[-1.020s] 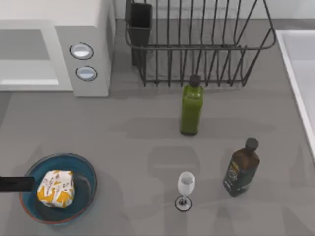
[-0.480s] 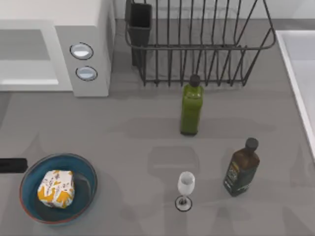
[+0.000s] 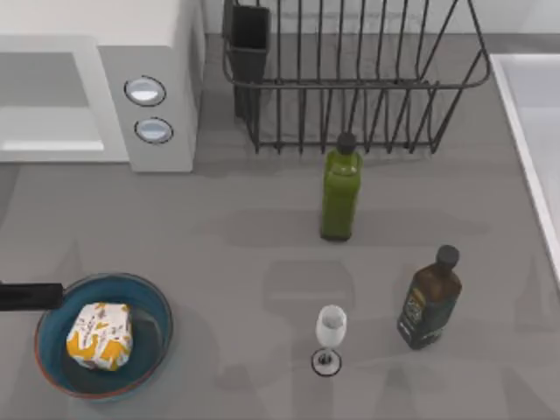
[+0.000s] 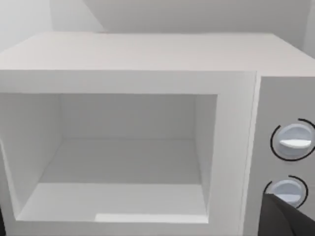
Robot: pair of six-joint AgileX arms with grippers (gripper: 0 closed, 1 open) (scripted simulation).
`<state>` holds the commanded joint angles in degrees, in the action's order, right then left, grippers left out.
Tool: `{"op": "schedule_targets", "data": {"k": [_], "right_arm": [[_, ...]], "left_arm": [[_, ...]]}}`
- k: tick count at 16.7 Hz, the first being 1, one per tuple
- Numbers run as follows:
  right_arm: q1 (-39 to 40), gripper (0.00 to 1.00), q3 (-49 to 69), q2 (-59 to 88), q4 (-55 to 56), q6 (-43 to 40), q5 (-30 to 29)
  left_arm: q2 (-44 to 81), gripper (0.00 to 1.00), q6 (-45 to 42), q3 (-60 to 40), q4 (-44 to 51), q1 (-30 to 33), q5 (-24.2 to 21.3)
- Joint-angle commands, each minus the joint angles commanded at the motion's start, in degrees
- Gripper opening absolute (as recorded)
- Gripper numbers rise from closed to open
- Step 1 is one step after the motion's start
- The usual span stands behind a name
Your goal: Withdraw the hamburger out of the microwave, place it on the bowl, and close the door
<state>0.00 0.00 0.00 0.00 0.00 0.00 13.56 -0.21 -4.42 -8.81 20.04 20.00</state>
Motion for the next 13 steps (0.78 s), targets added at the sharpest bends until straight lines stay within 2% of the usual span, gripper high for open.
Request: {"op": "schedule_targets", "data": {"k": [3, 5, 10, 13], "right_arm": [[0.0, 1.00, 0.0, 0.0, 0.0, 0.0, 0.0], [0.0, 1.00, 0.0, 0.0, 0.0, 0.0, 0.0], [0.0, 1.00, 0.0, 0.0, 0.0, 0.0, 0.0], [0.0, 1.00, 0.0, 0.0, 0.0, 0.0, 0.0]], "left_arm": [[0.8, 0.00, 0.0, 0.9, -1.7, 6.6, 6.6], [1.0, 0.00, 0.0, 1.2, -2.2, 8.2, 8.2], [1.4, 0.00, -0.3, 0.4, -1.8, 7.4, 7.5], [6.3, 0.00, -3.2, -4.9, 1.2, 2.2, 3.1]]}}
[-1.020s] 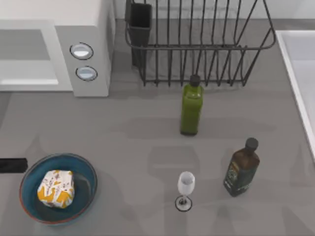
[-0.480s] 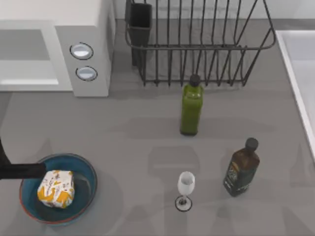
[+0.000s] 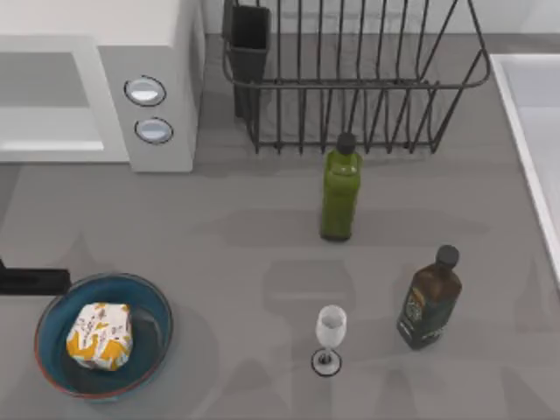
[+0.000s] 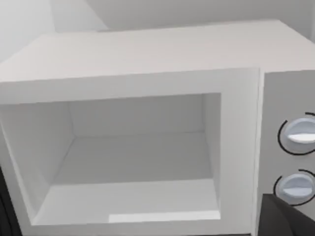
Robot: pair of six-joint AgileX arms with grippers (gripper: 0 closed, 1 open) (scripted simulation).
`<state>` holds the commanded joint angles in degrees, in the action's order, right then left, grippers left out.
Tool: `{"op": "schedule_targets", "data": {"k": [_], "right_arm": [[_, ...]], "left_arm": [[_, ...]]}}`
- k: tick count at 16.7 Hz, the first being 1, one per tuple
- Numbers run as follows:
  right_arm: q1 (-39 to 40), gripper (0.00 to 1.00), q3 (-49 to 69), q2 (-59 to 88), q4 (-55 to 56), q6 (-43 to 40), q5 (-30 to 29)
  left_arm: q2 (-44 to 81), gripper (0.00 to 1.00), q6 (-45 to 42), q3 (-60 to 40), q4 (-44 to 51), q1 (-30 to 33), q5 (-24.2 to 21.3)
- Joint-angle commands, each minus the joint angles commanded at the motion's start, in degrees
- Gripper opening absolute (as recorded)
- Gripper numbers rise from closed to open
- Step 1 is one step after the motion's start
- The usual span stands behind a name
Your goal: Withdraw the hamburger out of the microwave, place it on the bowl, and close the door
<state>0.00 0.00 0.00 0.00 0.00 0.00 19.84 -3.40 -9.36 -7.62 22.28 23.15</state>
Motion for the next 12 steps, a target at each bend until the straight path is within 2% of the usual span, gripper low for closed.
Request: {"op": "schedule_targets", "data": {"k": [4, 12], "right_arm": [[0.0, 1.00, 0.0, 0.0, 0.0, 0.0, 0.0], [0.0, 1.00, 0.0, 0.0, 0.0, 0.0, 0.0]], "left_arm": [[12.8, 0.00, -7.6, -12.8, 7.8, -13.4, -11.1], [48.8, 0.00, -29.2, -43.6, 30.1, -49.6, -38.7]]}}
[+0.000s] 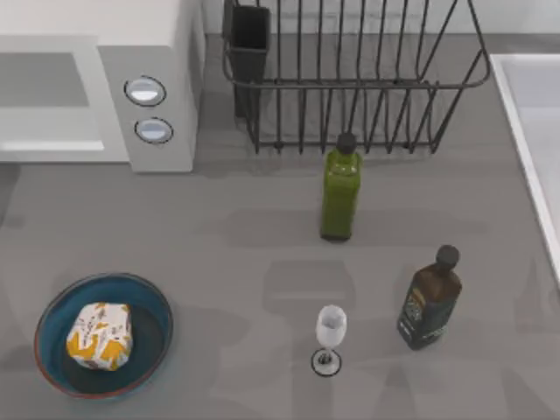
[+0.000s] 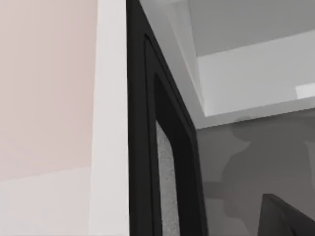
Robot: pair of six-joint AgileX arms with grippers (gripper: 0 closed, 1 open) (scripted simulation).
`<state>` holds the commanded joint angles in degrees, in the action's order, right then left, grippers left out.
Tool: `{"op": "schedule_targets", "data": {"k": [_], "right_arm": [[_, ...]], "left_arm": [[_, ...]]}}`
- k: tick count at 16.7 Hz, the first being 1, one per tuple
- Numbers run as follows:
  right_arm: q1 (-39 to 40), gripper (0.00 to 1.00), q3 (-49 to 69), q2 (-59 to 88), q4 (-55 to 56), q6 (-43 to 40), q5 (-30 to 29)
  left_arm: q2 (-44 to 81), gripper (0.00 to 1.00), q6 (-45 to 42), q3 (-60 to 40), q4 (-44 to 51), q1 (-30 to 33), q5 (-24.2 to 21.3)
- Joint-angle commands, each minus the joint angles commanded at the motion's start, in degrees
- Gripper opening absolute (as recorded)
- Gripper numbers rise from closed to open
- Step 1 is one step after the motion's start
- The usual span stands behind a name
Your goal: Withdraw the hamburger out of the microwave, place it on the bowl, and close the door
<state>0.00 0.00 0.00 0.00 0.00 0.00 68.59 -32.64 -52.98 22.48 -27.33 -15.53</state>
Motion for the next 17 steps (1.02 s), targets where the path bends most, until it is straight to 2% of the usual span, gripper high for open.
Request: {"op": "schedule_targets", "data": {"k": [4, 8, 11, 17], "right_arm": [[0.0, 1.00, 0.0, 0.0, 0.0, 0.0, 0.0], [0.0, 1.00, 0.0, 0.0, 0.0, 0.0, 0.0], [0.0, 1.00, 0.0, 0.0, 0.0, 0.0, 0.0], [0.0, 1.00, 0.0, 0.0, 0.0, 0.0, 0.0]], "left_arm": [[16.3, 0.00, -10.0, -14.4, 10.5, -17.2, -11.9], [27.7, 0.00, -17.5, -23.8, 18.3, -28.6, -20.0], [32.0, 0.00, -20.2, -26.9, 21.2, -32.6, -22.8], [32.4, 0.00, -20.4, -26.8, 21.1, -32.7, -22.8]]}}
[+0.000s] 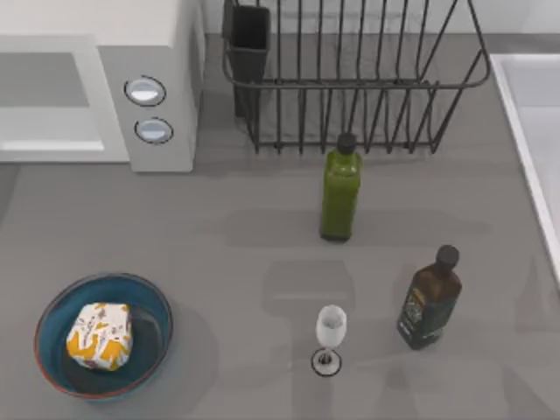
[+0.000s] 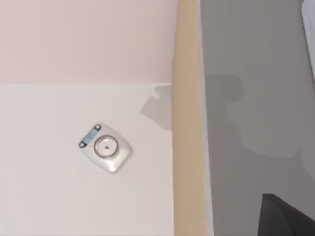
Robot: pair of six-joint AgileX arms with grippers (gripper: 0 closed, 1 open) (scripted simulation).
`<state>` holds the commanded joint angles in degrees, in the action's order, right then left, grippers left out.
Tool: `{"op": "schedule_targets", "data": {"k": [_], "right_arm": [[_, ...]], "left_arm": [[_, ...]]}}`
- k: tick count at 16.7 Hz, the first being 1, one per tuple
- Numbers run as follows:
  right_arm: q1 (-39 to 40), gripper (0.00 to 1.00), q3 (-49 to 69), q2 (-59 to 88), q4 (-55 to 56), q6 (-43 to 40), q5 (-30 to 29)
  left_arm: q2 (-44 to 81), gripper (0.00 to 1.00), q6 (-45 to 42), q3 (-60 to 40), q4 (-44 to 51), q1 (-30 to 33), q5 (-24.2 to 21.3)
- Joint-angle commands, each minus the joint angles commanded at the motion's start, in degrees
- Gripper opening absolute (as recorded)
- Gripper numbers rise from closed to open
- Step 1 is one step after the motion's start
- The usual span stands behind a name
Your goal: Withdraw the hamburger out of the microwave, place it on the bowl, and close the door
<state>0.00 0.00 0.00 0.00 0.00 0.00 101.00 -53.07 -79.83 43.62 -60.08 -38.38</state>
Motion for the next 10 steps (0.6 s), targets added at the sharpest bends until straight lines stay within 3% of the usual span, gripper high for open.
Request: {"op": "schedule_targets", "data": {"k": [10], "right_arm": [[0.0, 1.00, 0.0, 0.0, 0.0, 0.0, 0.0]], "left_arm": [[6.6, 0.00, -0.3, 14.3, -21.0, -0.3, -0.3]]}}
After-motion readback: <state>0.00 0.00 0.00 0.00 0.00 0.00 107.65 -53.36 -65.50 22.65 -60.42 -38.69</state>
